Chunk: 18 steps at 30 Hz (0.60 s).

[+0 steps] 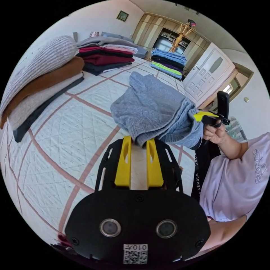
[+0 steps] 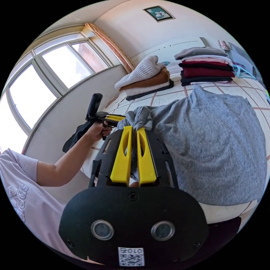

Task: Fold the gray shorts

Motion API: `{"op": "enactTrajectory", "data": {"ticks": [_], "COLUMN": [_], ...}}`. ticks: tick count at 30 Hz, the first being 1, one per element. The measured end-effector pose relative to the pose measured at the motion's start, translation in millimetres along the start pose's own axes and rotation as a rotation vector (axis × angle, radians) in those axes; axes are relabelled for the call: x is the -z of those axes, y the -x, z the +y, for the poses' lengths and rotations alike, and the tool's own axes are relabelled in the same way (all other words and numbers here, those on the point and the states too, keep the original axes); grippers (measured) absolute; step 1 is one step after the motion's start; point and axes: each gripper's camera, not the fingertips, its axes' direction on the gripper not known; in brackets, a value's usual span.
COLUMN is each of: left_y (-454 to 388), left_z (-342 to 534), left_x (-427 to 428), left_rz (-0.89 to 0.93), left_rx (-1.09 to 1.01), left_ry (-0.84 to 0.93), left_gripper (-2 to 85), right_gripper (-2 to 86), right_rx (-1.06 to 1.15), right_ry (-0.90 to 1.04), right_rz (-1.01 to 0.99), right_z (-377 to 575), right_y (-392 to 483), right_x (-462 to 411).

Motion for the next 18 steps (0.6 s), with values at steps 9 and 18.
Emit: {"op": "enactTrajectory", "data": {"ticks": [9, 18], "left_y": [2.0, 32.4], "left_z": [-16.3, 35.8], "left_x": [74.1, 46.3], "left_rz": [-0.088, -0.097], "left_rx": [0.0, 0.259], "left_ry": [0.137, 0.307], "left_gripper": [0.6, 0.8], "right_gripper": [4.8, 5.1], "right_rx": [0.356, 0.689], "right_ry": [0.135, 0.34], "right_rz": [0.174, 0.437], "right_z": [-14.5, 35.0], "right_y": [145.8, 242.7], "right_x": [-21.7, -136.4]}}
